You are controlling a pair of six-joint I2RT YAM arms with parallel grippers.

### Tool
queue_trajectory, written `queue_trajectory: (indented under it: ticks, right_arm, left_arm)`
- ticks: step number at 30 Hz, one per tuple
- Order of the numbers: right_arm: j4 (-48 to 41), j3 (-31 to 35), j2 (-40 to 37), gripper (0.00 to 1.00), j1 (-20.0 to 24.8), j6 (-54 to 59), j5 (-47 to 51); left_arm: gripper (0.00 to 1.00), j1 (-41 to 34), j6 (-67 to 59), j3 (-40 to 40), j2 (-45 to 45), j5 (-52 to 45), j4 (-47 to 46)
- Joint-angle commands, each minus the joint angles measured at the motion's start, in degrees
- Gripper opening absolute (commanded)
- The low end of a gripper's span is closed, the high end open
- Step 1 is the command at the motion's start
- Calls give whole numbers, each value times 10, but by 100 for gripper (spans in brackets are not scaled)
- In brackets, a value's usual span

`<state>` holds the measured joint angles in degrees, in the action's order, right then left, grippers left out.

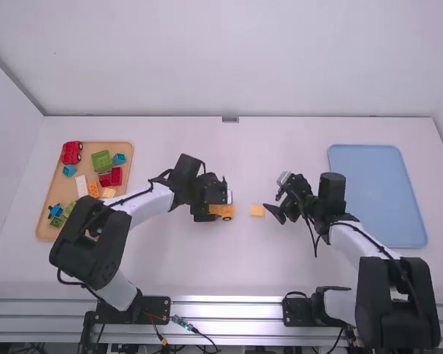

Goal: Assemble lego blocks to make yellow taxi

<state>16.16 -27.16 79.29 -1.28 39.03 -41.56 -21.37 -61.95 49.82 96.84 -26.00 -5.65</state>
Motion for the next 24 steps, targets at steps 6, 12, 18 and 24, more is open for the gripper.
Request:
queue_trajectory:
  ticks: [6,12,18,24]
  right_arm:
    - [-1,-8,9,99,-11,11,-23]
    - [-12,-4,9,99,-46,84,-12]
    - [2,9,9,99,-79,105,40]
    - [69,21,52,99,-78,98,39]
  left_arm:
    - [99,17,-55,-32,-29,-106,6]
    - [99,53,-86,-46,-29,-184,10]
    - [99,73,-27,-93,-19,-211,117]
    - [99,73,23,-154,5,-230,268]
